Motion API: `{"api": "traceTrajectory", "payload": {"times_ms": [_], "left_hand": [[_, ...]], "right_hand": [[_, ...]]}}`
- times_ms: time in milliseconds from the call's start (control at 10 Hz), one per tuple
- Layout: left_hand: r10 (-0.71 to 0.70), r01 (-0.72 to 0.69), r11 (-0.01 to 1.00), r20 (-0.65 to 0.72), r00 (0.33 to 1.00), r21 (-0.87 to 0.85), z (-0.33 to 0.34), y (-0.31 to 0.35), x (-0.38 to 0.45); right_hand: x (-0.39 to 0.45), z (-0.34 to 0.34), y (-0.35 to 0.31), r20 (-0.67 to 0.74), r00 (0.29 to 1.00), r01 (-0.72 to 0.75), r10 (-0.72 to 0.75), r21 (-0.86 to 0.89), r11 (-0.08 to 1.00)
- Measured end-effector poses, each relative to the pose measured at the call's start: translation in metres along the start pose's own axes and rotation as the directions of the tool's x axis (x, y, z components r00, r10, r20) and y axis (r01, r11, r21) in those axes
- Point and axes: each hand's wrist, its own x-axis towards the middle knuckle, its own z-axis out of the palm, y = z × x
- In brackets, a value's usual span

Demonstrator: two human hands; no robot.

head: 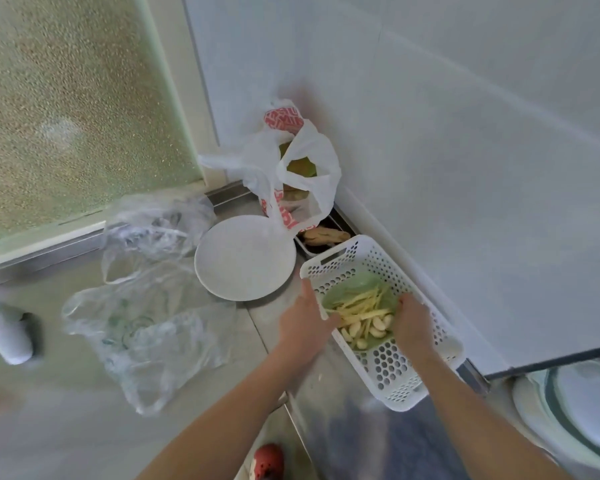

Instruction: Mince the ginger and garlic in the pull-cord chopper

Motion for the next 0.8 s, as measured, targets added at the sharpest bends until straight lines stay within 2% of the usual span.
{"api": "traceTrajectory", "payload": {"times_ms": [100,200,300,400,500,600,700,800], "left_hand": [[-0.076,0.072,0.989,-0.026,0.997,-0.130,0.010,-0.008,0.007],[-0.098,0.108,0.941,0.046,0.994,-0.320,0.009,-0.010,0.018],[-0.134,0.163,0.826,0.093,0.987,-0.540,0.002,-0.003,0.026],[-0.124,0.166,0.737,0.110,0.986,-0.655,0.001,0.006,0.030],[-0.135,0.179,0.695,0.118,0.984,-0.697,0.000,0.006,0.038],[-0.177,0.223,0.690,0.139,0.974,-0.688,-0.003,0.008,0.036],[-0.217,0.197,0.784,0.037,0.975,-0.589,-0.005,0.015,0.023],[-0.080,-0.026,0.849,-0.177,0.981,-0.528,-0.020,0.025,-0.005]], "right_hand": [[-0.005,0.010,-0.023,0.034,0.981,-0.190,0.190,0.343,0.920],[-0.028,0.003,-0.038,0.056,0.995,-0.096,0.079,0.433,0.896],[-0.066,-0.017,-0.017,-0.246,0.969,0.065,-0.013,0.204,0.977],[-0.089,-0.025,0.013,-0.214,0.931,-0.232,0.295,0.275,0.933],[-0.083,-0.016,0.010,0.027,0.940,-0.317,0.339,0.429,0.846],[-0.073,-0.017,0.005,0.104,0.951,-0.310,0.293,0.348,0.885],[-0.079,-0.034,0.019,0.201,0.948,-0.309,0.247,0.397,0.865],[-0.120,-0.068,0.043,-0.023,0.948,-0.250,0.316,0.560,0.790]]}}
